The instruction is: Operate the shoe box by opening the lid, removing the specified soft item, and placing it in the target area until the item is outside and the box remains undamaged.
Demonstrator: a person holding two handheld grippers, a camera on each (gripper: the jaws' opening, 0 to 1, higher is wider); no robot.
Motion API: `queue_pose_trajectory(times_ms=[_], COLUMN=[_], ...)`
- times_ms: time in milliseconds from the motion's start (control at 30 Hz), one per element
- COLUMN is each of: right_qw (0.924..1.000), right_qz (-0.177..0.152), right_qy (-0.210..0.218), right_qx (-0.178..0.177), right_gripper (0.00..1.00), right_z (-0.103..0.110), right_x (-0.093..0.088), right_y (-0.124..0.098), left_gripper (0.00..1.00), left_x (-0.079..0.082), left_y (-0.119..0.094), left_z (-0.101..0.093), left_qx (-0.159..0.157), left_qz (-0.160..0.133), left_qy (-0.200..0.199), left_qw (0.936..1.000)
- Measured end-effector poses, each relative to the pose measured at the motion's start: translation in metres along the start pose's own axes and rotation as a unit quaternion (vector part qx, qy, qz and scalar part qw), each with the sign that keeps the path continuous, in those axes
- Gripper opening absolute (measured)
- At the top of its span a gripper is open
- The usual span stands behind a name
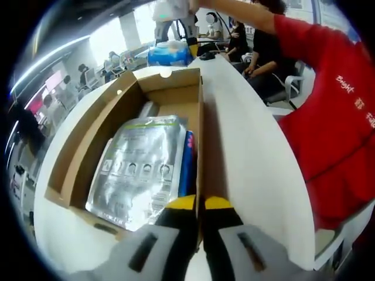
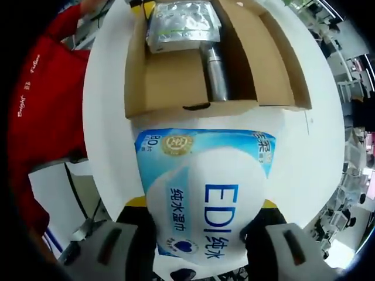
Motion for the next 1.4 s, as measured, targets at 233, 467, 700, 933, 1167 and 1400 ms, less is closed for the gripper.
queue_pose_trajectory(times_ms=[233, 467, 700, 933, 1167, 1400], right_qw=[0.9998, 0.9997, 0.9992, 0.9982, 0.9969, 0.9977], right_qz=[-0.005, -0.003, -0.008, 0.001, 0.018, 0.007], right_qy=[0.006, -0.001, -0.013, -0.029, -0.052, -0.06], right_qx=[0.017, 0.026, 0.037, 0.053, 0.057, 0.032], right_gripper=[0.6, 0.6, 0.6, 0.6, 0.62, 0.64], right_z=[0.005, 0.009, 0.01, 0.008, 0.007, 0.005], right_x=[-0.003, -0.004, -0.006, -0.007, -0.005, -0.005], right_y=[0.027, 0.049, 0.074, 0.078, 0.08, 0.074], left_gripper=[0.01, 0.01, 0.01, 0.01, 0.01, 0.01], left_x=[0.001, -0.001, 0.0, -0.001, -0.001, -0.001], left_y=[0.0, 0.0, 0.0, 0.0, 0.0, 0.0], left_z=[-0.001, 0.001, 0.0, 0.0, 0.0, 0.001], left_qx=[0.0, -0.001, 0.0, -0.001, 0.001, 0.0], left_qz=[-0.001, -0.001, 0.0, 0.0, -0.001, -0.001], left_qy=[0.001, 0.0, 0.0, 0.0, 0.0, 0.0], left_qw=[1.0, 1.0, 1.0, 1.0, 1.0, 1.0])
Point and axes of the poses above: the point that each gripper's makers call its tool centre point, and the gripper's own axes: y roughly forward along the fingers, z roughly to its left, x roughly out of its top, the point moved 1 cm from there along -y, roughly backward along the fingers, and after that the axes turned 7 degrees about -y, right-handed, at the moved point
